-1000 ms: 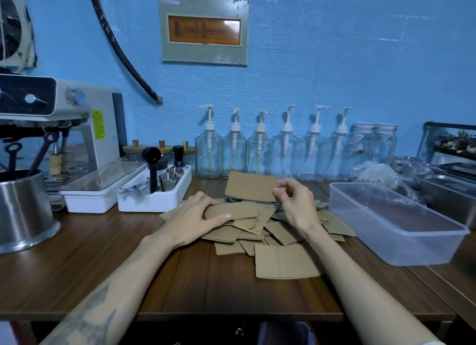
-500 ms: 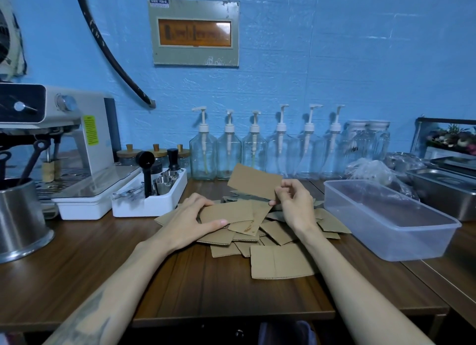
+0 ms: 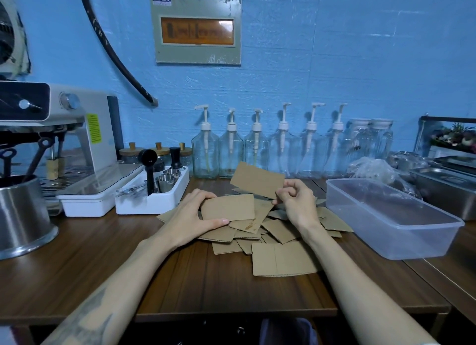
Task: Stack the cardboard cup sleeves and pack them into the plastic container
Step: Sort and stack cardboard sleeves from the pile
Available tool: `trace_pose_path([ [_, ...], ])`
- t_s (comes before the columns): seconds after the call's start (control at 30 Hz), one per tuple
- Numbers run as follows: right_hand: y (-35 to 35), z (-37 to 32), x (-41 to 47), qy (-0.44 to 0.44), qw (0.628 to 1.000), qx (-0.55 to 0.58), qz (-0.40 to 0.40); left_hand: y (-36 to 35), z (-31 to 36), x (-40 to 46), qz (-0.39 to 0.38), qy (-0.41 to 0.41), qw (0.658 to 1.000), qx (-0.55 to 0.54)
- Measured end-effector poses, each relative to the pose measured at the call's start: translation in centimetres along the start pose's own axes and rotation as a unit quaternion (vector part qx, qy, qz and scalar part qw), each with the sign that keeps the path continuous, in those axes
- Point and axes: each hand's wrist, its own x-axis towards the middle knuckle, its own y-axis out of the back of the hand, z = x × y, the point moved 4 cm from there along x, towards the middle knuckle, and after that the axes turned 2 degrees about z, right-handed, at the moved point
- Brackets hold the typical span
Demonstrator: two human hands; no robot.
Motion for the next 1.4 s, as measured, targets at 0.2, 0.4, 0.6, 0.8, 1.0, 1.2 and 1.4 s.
trace_pose_path([
  [0.2, -0.2, 0.0, -0.1, 0.001, 1.000, -0.006, -0.014, 0.0, 0.1, 0.0, 0.010, -0.011, 0.999, -0.031],
  [0.4, -0.3, 0.2, 0.1, 0.003, 1.000, -0.022, -0.018, 0.4, 0.6, 0.3, 0.034, 0.001, 0.990, -0.134],
  [0.6, -0.5, 0.4, 0.2, 0.002, 0.999, -0.019, -0.025, 1.9, 0.4, 0.9, 0.108, 0.067, 0.934, -0.334],
  [0.8, -0.7, 0.5, 0.3, 0.003, 0.999, -0.025, -0.034, 3.3, 0.1, 0.9, 0.216, 0.098, 0.867, -0.438],
  [1.0, -0.8, 0.3, 0.1, -0.002, 0.999, -0.023, -0.042, 2.5, 0.4, 0.8, 0.164, 0.085, 0.910, -0.372],
  [1.2, -0.7, 0.2, -0.1, 0.003, 0.999, -0.013, -0.045, 0.2, 1.4, 0.6, 0.064, 0.054, 0.966, -0.246],
  [1.4, -0.8, -0.6, -0.6, 0.019, 0.998, -0.030, -0.055, 2.0, 2.4, 1.4, 0.119, -0.002, 0.969, -0.218],
])
